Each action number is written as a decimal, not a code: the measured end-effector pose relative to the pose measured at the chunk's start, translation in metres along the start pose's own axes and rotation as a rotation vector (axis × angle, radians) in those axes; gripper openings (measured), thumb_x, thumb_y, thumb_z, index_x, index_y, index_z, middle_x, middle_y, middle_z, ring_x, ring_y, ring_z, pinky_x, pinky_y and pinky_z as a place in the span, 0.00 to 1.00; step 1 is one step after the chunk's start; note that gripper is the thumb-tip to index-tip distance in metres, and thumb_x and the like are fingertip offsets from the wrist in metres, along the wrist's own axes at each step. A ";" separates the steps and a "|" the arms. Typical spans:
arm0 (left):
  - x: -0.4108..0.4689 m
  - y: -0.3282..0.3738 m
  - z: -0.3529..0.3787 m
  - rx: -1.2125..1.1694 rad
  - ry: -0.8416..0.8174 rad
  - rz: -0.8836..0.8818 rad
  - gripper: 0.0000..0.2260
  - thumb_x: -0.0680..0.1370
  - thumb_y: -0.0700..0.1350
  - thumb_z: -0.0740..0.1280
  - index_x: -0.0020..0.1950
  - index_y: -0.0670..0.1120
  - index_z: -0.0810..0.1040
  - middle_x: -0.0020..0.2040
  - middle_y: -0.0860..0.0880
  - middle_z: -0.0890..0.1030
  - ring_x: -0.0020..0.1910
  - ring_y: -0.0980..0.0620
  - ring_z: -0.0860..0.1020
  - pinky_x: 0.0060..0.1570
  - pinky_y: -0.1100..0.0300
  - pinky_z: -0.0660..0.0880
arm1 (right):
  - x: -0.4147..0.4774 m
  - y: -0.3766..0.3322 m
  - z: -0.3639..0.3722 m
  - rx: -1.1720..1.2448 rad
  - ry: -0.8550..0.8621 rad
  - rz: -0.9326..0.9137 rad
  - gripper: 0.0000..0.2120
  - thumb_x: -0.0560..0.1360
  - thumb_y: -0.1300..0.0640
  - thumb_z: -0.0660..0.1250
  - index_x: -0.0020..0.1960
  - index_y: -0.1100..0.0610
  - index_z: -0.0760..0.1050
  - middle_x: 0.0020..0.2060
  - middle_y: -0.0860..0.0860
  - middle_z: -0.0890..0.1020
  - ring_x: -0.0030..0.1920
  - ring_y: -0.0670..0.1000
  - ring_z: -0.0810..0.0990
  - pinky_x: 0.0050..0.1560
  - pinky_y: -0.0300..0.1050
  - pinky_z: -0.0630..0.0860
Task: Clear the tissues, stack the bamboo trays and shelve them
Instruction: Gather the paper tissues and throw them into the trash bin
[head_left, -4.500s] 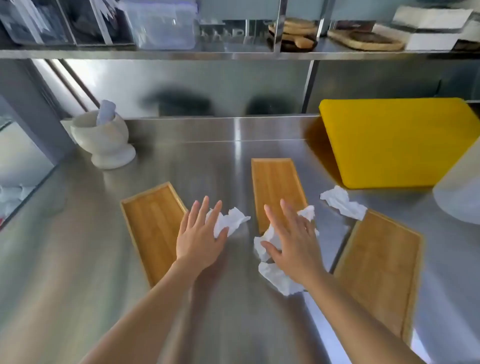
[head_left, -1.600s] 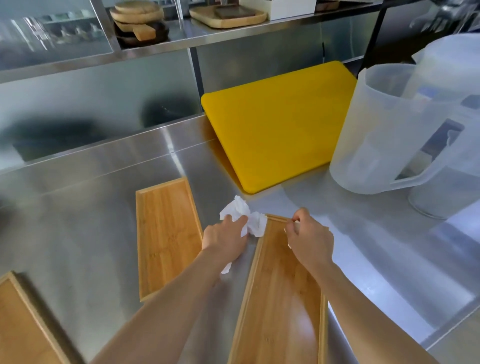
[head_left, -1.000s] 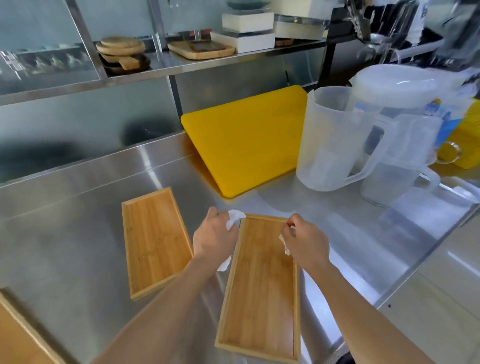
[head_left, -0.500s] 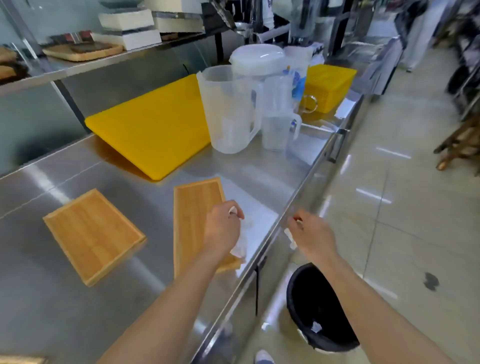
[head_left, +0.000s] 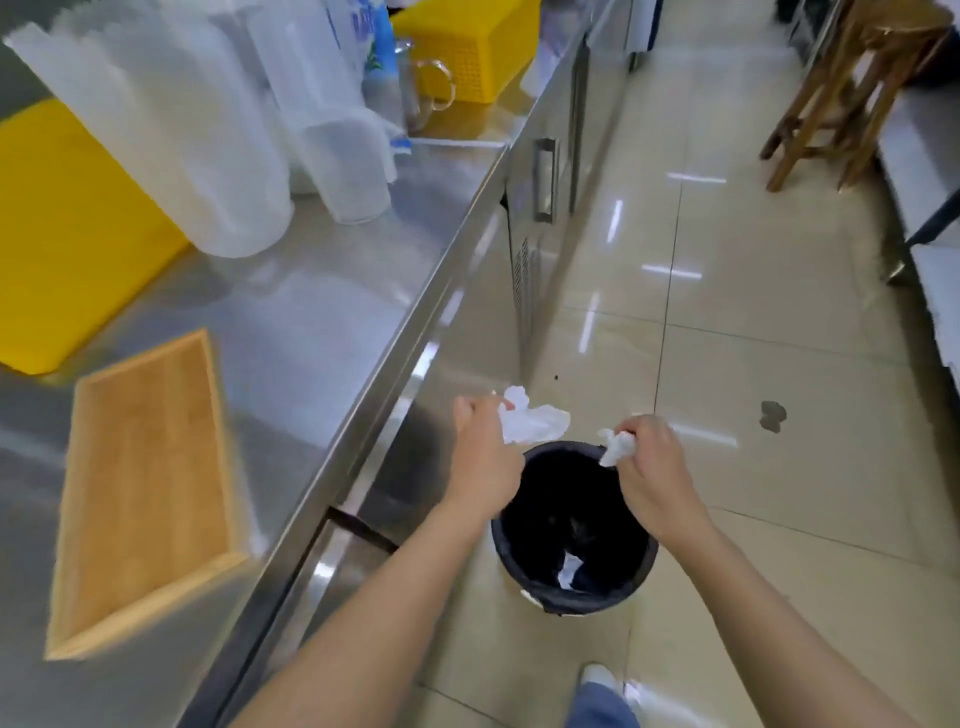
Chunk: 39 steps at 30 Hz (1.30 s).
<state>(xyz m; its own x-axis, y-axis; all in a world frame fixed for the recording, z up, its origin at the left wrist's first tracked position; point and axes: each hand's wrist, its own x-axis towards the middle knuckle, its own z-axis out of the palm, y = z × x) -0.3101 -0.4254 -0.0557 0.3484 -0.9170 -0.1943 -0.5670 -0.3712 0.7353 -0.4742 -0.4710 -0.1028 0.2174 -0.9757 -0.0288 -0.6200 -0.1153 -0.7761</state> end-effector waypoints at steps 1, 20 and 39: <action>0.009 -0.007 0.024 -0.001 0.025 0.007 0.12 0.75 0.33 0.59 0.57 0.44 0.69 0.55 0.49 0.64 0.45 0.51 0.71 0.47 0.58 0.73 | 0.005 0.022 0.004 0.010 0.018 0.015 0.14 0.72 0.65 0.54 0.30 0.52 0.61 0.30 0.48 0.64 0.32 0.49 0.63 0.33 0.41 0.62; 0.097 -0.258 0.324 0.776 -0.754 -0.123 0.30 0.76 0.56 0.57 0.75 0.56 0.47 0.78 0.47 0.50 0.76 0.42 0.47 0.74 0.42 0.40 | 0.013 0.329 0.209 -0.515 -0.526 0.241 0.45 0.57 0.43 0.75 0.69 0.53 0.61 0.61 0.53 0.78 0.59 0.54 0.78 0.56 0.54 0.75; 0.046 -0.015 0.049 0.539 -0.248 0.121 0.21 0.75 0.58 0.57 0.63 0.48 0.70 0.60 0.46 0.78 0.59 0.42 0.75 0.55 0.49 0.74 | 0.047 0.008 -0.001 -0.586 -0.319 -0.138 0.36 0.74 0.40 0.57 0.74 0.47 0.41 0.75 0.52 0.55 0.73 0.54 0.59 0.71 0.48 0.54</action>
<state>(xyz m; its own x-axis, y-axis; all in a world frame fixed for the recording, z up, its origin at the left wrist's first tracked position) -0.3221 -0.4690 -0.1077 0.1102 -0.9401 -0.3226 -0.9126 -0.2243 0.3418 -0.4693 -0.5176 -0.1099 0.4798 -0.8524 -0.2080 -0.8571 -0.4046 -0.3190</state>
